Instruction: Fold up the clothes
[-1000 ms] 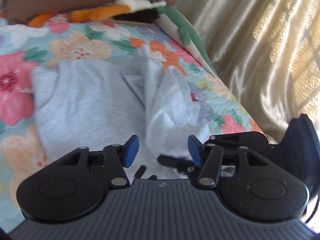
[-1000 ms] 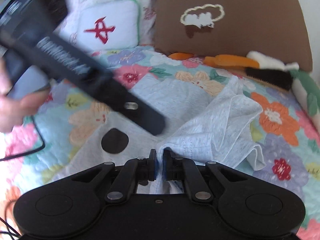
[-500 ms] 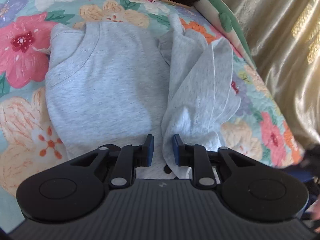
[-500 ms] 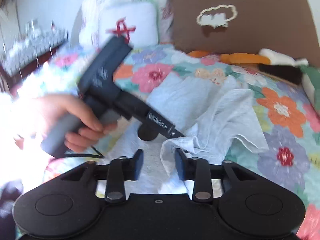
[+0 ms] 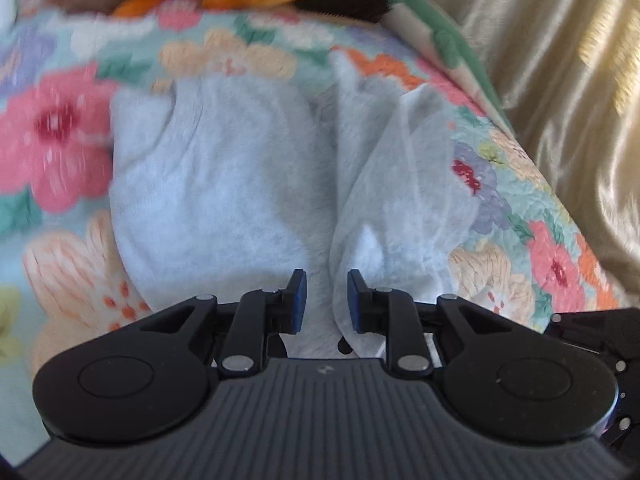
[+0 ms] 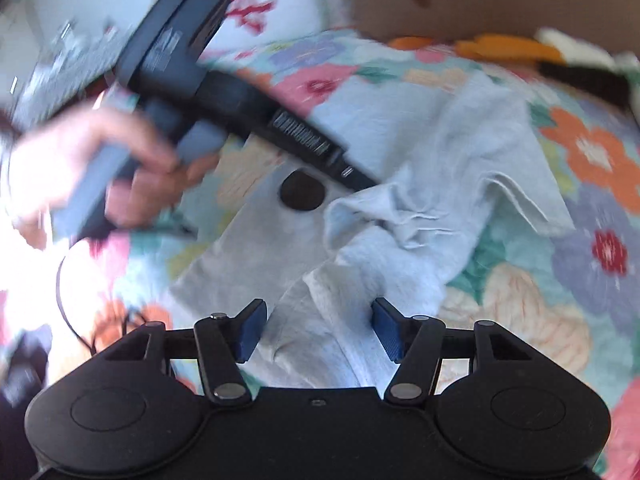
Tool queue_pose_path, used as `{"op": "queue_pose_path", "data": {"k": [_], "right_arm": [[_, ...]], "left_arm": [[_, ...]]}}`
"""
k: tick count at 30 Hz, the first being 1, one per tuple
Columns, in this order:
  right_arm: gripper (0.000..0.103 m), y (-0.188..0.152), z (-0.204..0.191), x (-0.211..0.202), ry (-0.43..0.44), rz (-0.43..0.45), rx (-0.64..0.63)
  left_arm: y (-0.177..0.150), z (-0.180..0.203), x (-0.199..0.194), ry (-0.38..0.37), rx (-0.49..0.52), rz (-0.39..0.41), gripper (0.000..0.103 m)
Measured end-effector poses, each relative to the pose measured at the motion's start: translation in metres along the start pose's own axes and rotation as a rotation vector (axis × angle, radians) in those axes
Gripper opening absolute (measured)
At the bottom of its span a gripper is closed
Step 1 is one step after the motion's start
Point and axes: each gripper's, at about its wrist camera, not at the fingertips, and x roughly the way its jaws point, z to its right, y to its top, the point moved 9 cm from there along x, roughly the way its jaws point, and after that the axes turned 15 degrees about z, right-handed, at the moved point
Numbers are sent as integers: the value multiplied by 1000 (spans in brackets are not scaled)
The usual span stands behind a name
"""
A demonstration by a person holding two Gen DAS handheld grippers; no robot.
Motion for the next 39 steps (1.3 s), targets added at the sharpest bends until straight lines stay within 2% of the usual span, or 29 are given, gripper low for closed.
{"op": "queue_pose_path", "data": {"k": [2,4,6,9,11,13,15,19,20,22,23,24,27,29,33,36,37,39], "right_arm": [[64,-13,-13,7,18,-51,-77],[66,-20,-18,14,3,-55,-132],[66,-19,-19,16,10,-65,-139],[66,-14,-10,14,37,-61,-38],[66,-12,-6,12,52,-57,15],[66,-10,-2,11,60,-54,62],[67,-9,1,11,64,-53,102],[69,-9,4,12,78,-51,141],[69,-9,4,12,82,-49,148],[69,-8,3,14,88,-50,153],[69,-8,4,14,90,-52,155],[69,-8,4,14,93,-54,158],[70,-8,4,13,102,-68,170],[70,-7,4,12,113,-75,172],[70,-8,9,11,133,-84,215],[70,-9,10,12,145,-92,229],[70,-9,11,12,147,-93,235],[70,-8,13,12,152,-91,252]], "left_arm": [[2,9,-8,-9,87,20,34],[1,16,-14,-54,92,32,36],[-1,24,-18,-109,86,33,43],[-3,40,-24,-158,154,56,56],[-9,52,-21,-196,200,2,62],[-14,61,-17,-216,225,-43,62],[-14,67,-8,-201,245,-45,63],[-12,69,17,-78,316,-46,63],[-10,67,21,-49,321,-47,61],[-3,60,21,-10,255,-29,37],[3,53,16,19,210,-11,21],[9,47,10,51,196,18,18],[24,35,-16,122,209,105,15],[26,24,-30,153,157,131,14],[5,-8,-37,199,-45,111,14],[-26,-27,-23,239,-132,38,14],[-31,-30,-21,243,-151,29,14],[-28,-26,-22,247,-120,38,14]]}}
